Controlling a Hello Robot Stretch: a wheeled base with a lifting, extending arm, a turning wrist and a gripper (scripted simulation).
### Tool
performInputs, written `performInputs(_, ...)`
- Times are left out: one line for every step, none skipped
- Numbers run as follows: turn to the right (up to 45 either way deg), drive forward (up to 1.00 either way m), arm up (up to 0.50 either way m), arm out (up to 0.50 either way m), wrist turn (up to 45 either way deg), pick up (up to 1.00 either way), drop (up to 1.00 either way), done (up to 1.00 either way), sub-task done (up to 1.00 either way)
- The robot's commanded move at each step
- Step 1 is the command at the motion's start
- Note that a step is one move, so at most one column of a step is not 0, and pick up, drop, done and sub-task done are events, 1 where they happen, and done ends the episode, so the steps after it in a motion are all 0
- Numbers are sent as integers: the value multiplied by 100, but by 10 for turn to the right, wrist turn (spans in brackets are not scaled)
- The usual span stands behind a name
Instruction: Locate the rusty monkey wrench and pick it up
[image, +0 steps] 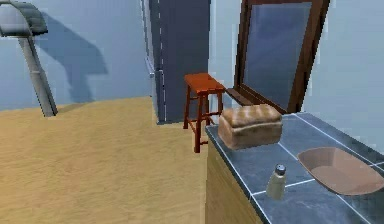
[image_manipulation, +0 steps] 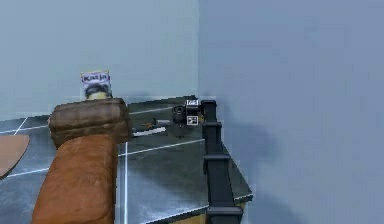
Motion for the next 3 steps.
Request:
performInputs(0, 0, 0, 0, 0, 100, 0, 0, 0)
performInputs(0, 0, 10, 0, 0, 0, 0, 0, 0)
performInputs(0, 0, 0, 0, 0, 0, 0, 100, 0)
